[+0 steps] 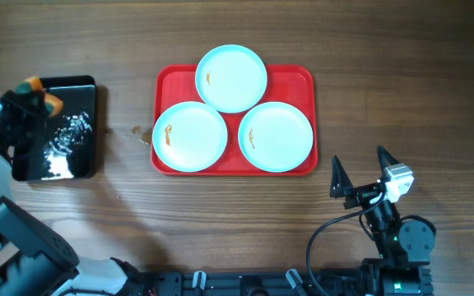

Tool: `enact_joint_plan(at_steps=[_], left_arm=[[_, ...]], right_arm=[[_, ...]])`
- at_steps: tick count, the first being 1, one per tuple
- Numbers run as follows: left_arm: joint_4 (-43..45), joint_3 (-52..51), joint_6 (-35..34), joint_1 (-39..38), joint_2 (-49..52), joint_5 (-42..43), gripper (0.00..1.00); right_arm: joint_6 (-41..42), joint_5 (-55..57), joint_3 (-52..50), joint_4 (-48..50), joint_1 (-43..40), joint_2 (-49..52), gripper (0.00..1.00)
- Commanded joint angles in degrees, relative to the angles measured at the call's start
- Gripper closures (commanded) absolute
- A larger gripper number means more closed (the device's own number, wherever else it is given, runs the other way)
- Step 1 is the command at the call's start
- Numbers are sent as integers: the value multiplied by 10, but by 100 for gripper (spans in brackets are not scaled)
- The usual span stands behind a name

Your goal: Clean dirty plates on tray and stack at the side

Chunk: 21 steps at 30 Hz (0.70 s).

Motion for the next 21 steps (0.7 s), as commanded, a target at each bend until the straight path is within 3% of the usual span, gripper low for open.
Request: enact_joint_plan(at_steps=[1,13,21], left_arm=[[7,-3,12,2,7,-7,96],[11,-3,0,2,7,1,96],[28,-3,-28,2,7,58,96]], right_arm=[[7,8,-1,3,-2,2,0],[7,8,-1,3,-2,2,0],[7,8,-1,3,-2,2,0]])
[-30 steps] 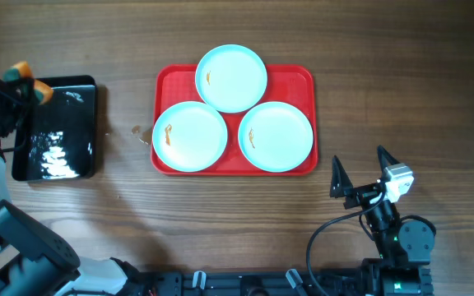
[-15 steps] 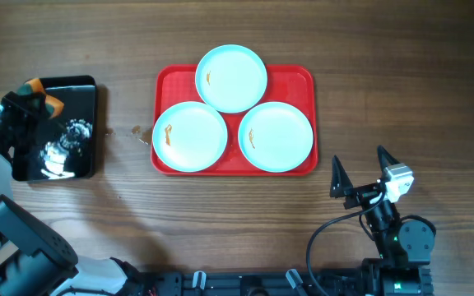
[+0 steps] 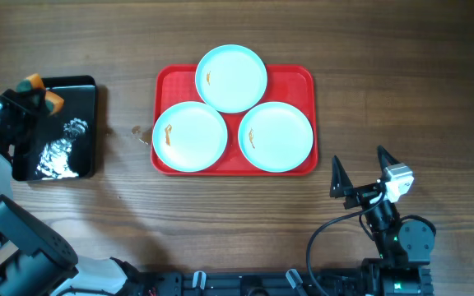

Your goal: Clean dirty plates on tray and stack at the side

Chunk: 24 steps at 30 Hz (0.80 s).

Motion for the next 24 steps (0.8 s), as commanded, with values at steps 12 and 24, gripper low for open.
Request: enact_joint_plan(at_steps=[12,24], left_arm=[[2,-2,-8,12,3,35,96],[-11,-2,-7,12,3,32,96]], right_arm=[[7,8,-1,3,-2,2,0],[7,8,-1,3,-2,2,0]])
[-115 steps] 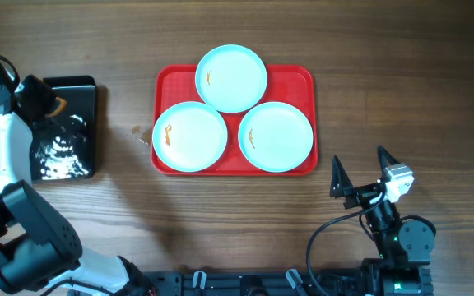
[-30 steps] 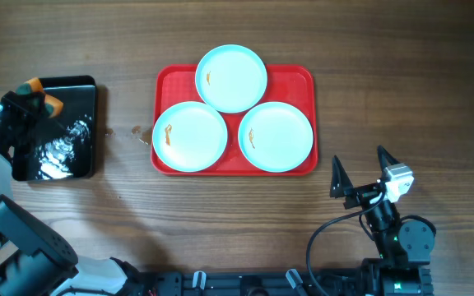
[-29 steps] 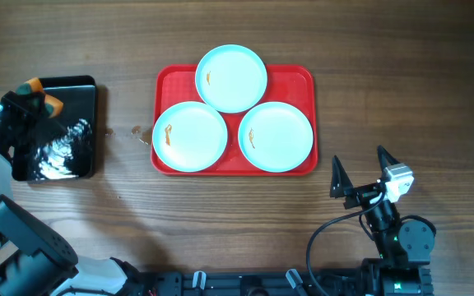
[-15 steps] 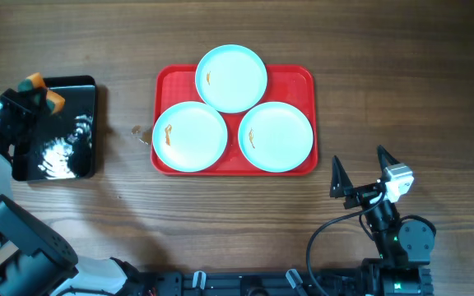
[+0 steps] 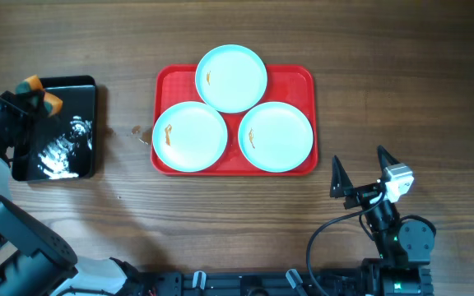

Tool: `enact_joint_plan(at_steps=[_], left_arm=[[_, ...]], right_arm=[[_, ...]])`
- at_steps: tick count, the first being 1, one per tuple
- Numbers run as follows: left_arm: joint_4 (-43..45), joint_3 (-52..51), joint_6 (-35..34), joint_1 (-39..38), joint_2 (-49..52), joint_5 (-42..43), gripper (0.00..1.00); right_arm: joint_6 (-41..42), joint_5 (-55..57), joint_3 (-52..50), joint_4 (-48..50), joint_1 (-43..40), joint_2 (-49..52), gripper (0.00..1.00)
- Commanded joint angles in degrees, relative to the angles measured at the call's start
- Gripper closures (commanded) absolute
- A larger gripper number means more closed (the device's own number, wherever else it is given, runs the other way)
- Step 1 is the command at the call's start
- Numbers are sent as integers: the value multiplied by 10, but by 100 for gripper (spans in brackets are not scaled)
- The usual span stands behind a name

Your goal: Clean dirty plates on tray and stack at the side

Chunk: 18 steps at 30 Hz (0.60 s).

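Three pale blue plates sit on the red tray (image 5: 306, 78): one at the back (image 5: 231, 78), one front left (image 5: 190, 136), one front right (image 5: 276, 136). Each carries a small orange smear near its left side. At the far left, my left gripper (image 5: 38, 94) hangs over the black basin (image 5: 81, 86) and is shut on an orange sponge (image 5: 51, 101) with a green face. My right gripper (image 5: 359, 168) rests open near the front right, apart from the tray, its two black fingers spread with nothing between them.
The black basin holds glinting water or suds (image 5: 64, 146). A small smudge (image 5: 137, 131) lies on the wood between basin and tray. The right arm's base and cables (image 5: 393, 247) fill the front right corner.
The left gripper with the sponge has shifted very slightly over the basin, and the glinting suds now lie differently. Plates, tray and right arm stand as before.
At every earlier moment the left gripper held the sponge over the basin's back left part, shifting only slightly, while the suds pattern changed each time. The three smeared plates and the open right gripper stayed put.
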Motion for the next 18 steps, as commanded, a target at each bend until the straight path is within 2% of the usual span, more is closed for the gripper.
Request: enact_joint_plan(at_steps=[1,18], left_arm=[[-2,-2,-2,3,3,15,96],[-2,-2,-1,3,3,11,96]], right_arm=[[7,7,-1,3,-2,2,0],[7,8,-1,3,-2,2,0]])
